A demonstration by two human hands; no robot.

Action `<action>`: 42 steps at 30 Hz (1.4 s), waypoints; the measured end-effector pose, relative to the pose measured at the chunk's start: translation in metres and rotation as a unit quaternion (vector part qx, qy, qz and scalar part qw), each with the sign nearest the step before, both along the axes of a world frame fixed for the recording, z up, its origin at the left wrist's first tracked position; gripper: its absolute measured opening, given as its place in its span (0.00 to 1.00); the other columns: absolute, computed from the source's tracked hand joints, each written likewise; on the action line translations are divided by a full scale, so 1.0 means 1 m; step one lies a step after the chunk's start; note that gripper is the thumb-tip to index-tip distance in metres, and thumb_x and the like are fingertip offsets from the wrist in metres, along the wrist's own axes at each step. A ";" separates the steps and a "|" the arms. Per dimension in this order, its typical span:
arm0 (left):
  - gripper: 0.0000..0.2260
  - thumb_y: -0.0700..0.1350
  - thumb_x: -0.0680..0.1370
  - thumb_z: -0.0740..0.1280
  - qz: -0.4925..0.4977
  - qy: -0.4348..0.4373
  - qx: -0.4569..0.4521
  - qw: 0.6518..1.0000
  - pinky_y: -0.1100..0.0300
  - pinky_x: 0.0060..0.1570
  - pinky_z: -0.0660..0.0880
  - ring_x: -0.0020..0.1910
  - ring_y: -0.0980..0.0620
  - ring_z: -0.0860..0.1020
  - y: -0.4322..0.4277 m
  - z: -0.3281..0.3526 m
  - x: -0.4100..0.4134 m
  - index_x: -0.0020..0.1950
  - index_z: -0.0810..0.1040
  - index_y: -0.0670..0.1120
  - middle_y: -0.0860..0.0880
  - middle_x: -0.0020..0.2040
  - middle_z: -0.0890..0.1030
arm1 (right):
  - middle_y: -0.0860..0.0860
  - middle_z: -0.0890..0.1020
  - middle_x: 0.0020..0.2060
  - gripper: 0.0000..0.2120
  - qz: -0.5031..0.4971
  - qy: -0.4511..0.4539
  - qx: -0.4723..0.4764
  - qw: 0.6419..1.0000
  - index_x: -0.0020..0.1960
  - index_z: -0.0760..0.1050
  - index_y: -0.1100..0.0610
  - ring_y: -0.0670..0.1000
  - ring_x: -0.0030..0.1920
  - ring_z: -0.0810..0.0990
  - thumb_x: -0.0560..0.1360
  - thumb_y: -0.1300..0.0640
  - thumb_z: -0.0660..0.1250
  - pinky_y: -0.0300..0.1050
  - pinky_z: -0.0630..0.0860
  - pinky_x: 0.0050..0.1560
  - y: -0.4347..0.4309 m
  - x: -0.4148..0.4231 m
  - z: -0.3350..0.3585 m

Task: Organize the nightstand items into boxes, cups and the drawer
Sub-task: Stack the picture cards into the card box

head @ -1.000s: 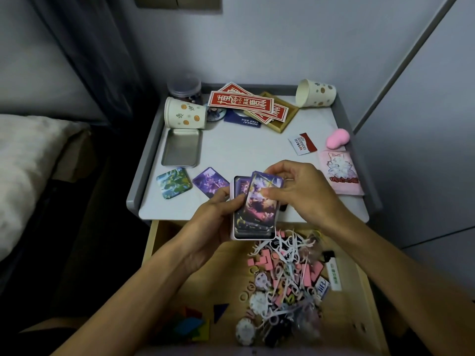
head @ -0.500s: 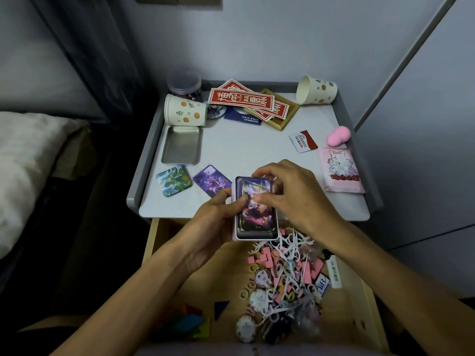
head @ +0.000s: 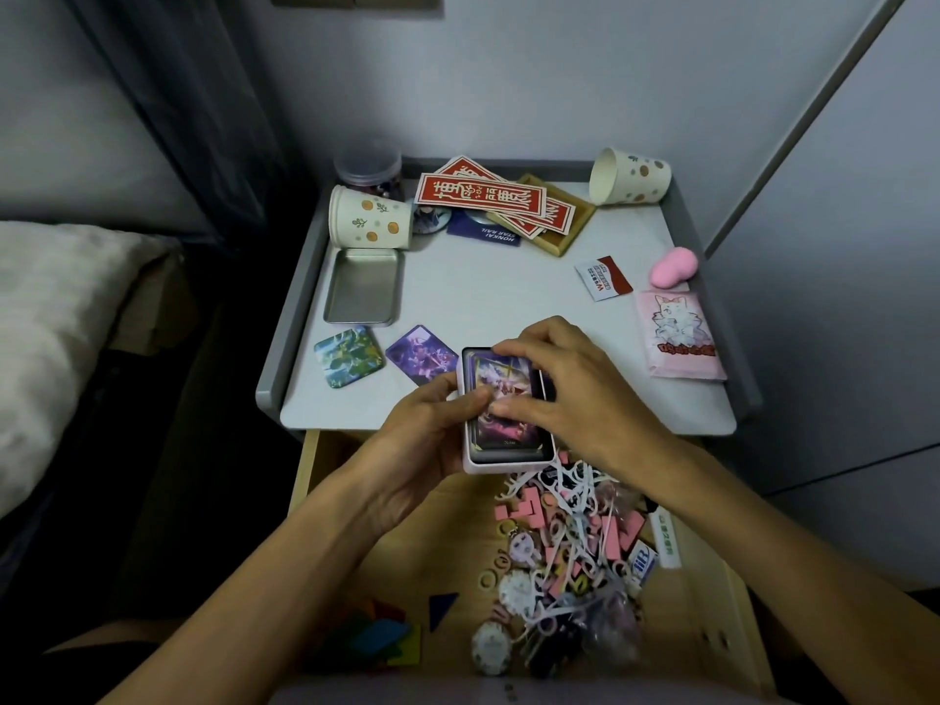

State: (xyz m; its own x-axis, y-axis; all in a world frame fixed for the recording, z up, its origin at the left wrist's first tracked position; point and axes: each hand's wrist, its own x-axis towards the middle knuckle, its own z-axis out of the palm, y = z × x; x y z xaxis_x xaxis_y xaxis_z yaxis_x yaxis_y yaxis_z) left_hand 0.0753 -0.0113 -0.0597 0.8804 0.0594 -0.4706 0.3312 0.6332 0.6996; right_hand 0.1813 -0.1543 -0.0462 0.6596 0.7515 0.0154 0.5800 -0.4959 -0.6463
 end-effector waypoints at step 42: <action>0.13 0.40 0.82 0.62 0.253 0.041 0.162 0.953 0.52 0.49 0.82 0.46 0.49 0.85 0.067 0.026 -0.009 0.65 0.76 0.40 0.44 0.51 0.86 | 0.56 0.74 0.59 0.28 -0.095 -0.059 -0.233 0.966 0.63 0.72 0.59 0.56 0.60 0.71 0.69 0.48 0.77 0.48 0.70 0.54 0.002 0.026 -0.023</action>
State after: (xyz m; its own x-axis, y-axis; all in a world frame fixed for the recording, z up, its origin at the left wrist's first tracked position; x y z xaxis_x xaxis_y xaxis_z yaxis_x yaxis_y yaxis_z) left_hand 0.0660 0.0557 -0.0333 0.6620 0.6201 -0.4210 0.1018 0.4820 0.8702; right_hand 0.2073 -0.1519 -0.0694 0.8001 0.5612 -0.2118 0.5068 -0.8213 -0.2618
